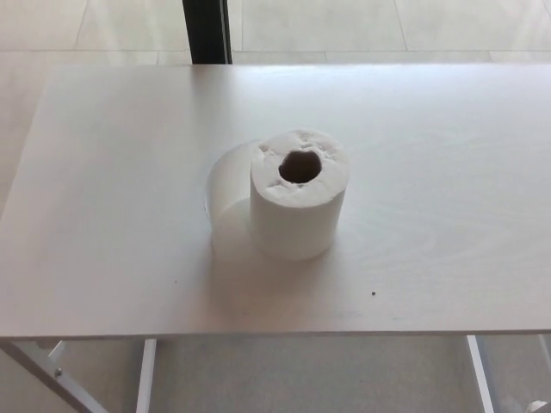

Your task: A toilet paper roll is kept in the middle of the desk infront of the robot. The robot places its left hand on the top of the toilet paper roll to hold it still and uses its right hand to tear off a piece of toilet paper from it and hands the paper to a person

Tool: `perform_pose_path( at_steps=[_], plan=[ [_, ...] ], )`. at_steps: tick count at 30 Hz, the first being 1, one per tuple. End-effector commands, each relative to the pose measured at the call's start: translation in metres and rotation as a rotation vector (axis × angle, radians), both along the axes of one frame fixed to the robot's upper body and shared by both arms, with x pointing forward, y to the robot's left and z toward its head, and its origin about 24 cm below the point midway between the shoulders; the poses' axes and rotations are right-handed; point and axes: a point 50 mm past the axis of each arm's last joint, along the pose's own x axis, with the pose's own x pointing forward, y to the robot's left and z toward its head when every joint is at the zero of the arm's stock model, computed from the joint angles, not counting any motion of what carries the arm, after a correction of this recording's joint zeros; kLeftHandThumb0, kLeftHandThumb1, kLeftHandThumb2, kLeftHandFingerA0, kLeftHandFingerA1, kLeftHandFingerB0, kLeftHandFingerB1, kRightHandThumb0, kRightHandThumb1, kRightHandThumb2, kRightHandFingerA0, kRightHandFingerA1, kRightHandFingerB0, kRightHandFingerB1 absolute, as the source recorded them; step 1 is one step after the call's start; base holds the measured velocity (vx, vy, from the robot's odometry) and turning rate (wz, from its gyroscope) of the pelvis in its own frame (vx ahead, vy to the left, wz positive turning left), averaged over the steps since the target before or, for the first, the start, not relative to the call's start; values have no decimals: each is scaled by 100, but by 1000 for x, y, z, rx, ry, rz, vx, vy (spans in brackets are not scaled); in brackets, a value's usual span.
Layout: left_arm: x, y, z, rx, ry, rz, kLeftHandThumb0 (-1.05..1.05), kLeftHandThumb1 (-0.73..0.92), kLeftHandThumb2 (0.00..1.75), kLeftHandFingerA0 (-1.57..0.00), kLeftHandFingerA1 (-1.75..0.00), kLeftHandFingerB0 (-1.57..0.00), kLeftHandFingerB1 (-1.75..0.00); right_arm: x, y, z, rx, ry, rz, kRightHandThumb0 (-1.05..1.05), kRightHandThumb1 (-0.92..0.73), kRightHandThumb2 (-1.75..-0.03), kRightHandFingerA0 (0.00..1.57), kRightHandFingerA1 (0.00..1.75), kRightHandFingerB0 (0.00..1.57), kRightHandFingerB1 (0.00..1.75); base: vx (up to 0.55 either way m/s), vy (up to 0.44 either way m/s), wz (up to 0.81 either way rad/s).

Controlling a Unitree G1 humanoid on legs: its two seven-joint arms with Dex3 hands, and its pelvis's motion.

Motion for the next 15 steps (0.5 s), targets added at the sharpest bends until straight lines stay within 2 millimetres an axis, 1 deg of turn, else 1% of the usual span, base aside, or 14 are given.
perform_pose_path(
  at_steps=[1, 2, 3, 4, 6, 7, 8, 9, 10, 11, 12, 13, 14, 15],
  plan=[
    [-106, 58, -52, -519, -118, 467, -64, 81, 70, -68, -140, -60, -114, -63, -84, -35, 821, -947, -653, -21, -52, -95, 4, 55, 21, 58, 0, 0, 0],
    [-104, 58, -54, -535, -125, 480, -64, 81, 70, -68, -140, -60, -114, -65, -85, -37, 822, -971, -691, -21, -52, -95, 4, 55, 21, 58, 0, 0, 0],
    [-101, 48, -69, -553, -66, 470, -63, 89, 67, -91, -171, -60, -128, -68, -82, -48, 798, -933, -737, -21, -50, -95, 11, 59, 33, 67, 0, 0, 0],
    [-98, 27, -96, -578, 75, 455, -60, 86, 67, -95, -168, -64, -110, -74, -74, -71, 789, -873, -786, -20, -49, -95, 16, 62, 49, 78, 0, 0, 0],
    [-99, 26, -98, -578, 98, 459, -60, 86, 67, -95, -168, -64, -110, -75, -74, -75, 802, -876, -782, -20, -49, -95, 16, 62, 49, 78, 0, 0, 0],
    [-101, 16, -105, -607, 124, 425, -57, 83, 73, -89, -160, -76, -133, -83, -74, -79, 835, -895, -763, -22, -70, -61, 15, 80, 52, 88, 0, 0, 0],
    [-104, 13, -108, -619, 189, 382, -57, 84, 62, -40, -107, -26, -82, -87, -76, -80, 844, -908, -767, -23, -69, -60, 22, 77, 50, 83, 0, 0, 0],
    [-108, 9, -111, -635, 282, 327, -57, 84, 62, -40, -107, -26, -82, -92, -77, -81, 852, -923, -777, -23, -69, -60, 22, 77, 50, 83, 0, 0, 0],
    [-123, 8, -124, -538, 545, 140, -57, 79, 64, -51, -89, -49, -71, -105, -77, -87, 872, -814, -693, -29, -70, -60, 21, 82, 19, 52, 0, 0, 0],
    [-128, 6, -124, -519, 614, 74, -57, 76, 63, -46, -85, -47, -69, -112, -76, -92, 895, -727, -665, -34, -71, -60, 37, 108, 15, 46, 0, 0, 0],
    [-129, 5, -123, -503, 637, 52, -58, 79, 63, -51, -81, -46, -64, -112, -75, -95, 905, -639, -658, -39, -71, -61, 33, 92, 18, 45, 0, 0, 0],
    [-129, 6, -122, -501, 648, 38, -57, 79, 63, -57, -82, -46, -64, -113, -74, -98, 917, -560, -640, -41, -71, -61, 24, 77, 14, 42, 0, 0, 0],
    [-128, 7, -122, -499, 665, 21, -58, 75, 62, -68, -84, -53, -68, -116, -71, -104, 932, -410, -618, -44, -72, -61, 35, 82, 24, 42, 0, 0, 0],
    [-127, 8, -121, -485, 695, -12, -57, 71, 61, -66, -81, -56, -66, -118, -69, -108, 925, -201, -589, -46, -70, -60, 38, 67, 32, 43, 0, 0, 0]
  ],
)
